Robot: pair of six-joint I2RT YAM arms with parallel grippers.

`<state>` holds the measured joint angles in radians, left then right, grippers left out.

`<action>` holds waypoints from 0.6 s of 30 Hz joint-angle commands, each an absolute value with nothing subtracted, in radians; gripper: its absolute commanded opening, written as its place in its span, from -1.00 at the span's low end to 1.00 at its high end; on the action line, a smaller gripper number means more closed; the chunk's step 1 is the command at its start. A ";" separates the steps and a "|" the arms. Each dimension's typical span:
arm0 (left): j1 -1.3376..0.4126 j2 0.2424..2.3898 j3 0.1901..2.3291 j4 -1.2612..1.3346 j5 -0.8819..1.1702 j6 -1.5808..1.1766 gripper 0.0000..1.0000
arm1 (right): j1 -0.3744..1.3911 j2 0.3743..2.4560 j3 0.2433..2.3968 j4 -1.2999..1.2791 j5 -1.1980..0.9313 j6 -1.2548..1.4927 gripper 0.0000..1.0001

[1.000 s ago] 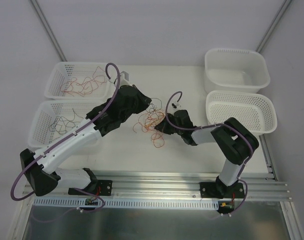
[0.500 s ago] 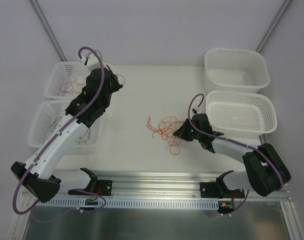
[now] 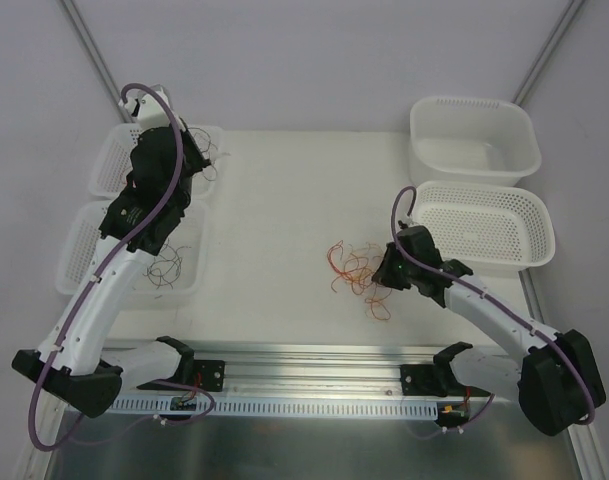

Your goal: Untangle the cables

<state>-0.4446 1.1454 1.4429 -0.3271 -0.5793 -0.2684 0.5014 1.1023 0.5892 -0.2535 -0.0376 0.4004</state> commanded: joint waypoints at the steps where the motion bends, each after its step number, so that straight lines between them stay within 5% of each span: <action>1: -0.388 1.135 1.476 -0.389 -0.545 -0.232 -0.92 | 0.503 1.060 0.682 -0.371 -0.018 0.315 -0.72; 11: -0.151 1.095 1.361 -0.561 -0.506 -0.325 -0.88 | 0.566 0.983 0.782 -0.532 0.023 0.230 0.55; 18: 0.064 1.095 1.157 -0.558 -0.425 -0.345 -0.86 | 0.581 0.953 0.785 -0.566 0.044 0.218 0.84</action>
<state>-0.0021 1.0931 1.2072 -0.5446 -0.4786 -0.3233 0.5739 0.9802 0.7536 -0.5159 0.0128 0.2424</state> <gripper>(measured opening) 0.072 0.912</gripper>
